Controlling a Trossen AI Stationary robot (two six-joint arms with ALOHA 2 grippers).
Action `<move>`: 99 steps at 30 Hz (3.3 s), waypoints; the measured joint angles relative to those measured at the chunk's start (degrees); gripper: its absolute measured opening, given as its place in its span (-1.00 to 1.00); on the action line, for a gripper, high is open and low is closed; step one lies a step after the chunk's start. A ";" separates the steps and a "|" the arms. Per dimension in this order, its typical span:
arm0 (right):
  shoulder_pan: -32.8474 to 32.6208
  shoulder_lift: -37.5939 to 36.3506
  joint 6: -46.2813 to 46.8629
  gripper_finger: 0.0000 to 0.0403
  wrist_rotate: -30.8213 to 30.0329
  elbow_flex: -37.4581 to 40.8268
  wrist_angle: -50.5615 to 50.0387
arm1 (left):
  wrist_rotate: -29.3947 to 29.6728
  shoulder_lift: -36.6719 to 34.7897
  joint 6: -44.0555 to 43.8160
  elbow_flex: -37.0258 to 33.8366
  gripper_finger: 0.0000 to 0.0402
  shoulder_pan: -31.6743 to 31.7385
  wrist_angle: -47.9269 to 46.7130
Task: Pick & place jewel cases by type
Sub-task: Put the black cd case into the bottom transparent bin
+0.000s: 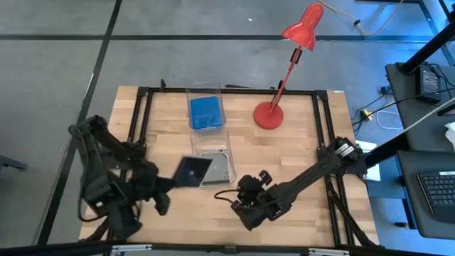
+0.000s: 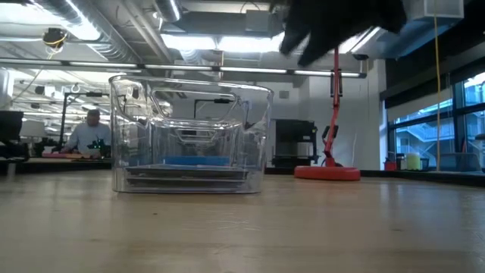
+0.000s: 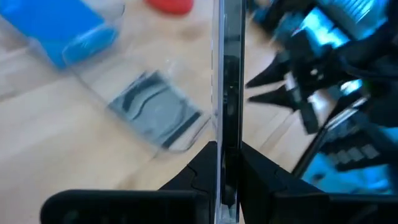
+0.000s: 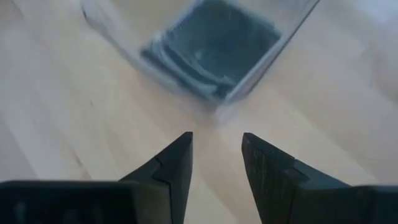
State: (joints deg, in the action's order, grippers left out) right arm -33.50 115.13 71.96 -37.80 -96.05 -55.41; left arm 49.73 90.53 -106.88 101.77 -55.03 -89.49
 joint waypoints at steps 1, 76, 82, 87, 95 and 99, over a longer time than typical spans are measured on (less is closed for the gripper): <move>-0.04 -0.72 0.00 -0.29 -1.05 0.00 0.10 | 2.42 -0.73 -1.27 -0.64 -0.80 -0.68 0.02; 3.28 -5.50 -33.36 -0.10 7.63 -0.09 36.85 | 40.22 -1.34 -3.29 -28.65 -0.76 5.95 38.85; 3.55 -5.50 -33.28 0.00 8.78 -0.09 37.85 | 40.22 -1.34 -2.10 -28.65 -0.76 5.95 38.79; 3.50 -5.50 -32.18 0.31 8.45 -0.09 39.34 | 40.24 -1.34 -1.80 -28.65 -0.76 5.95 38.77; 1.35 -5.50 -14.90 0.57 3.13 -0.09 44.33 | 40.27 -1.34 -1.80 -28.65 -0.76 5.95 38.75; -2.93 -6.36 -6.15 0.57 -12.72 0.29 39.30 | 40.29 -1.34 -1.81 -28.65 -0.80 5.86 38.76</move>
State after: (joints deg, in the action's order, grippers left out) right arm -36.43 108.77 65.82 -50.52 -95.76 -16.11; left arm 90.02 89.19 -108.69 73.12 -49.17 -50.73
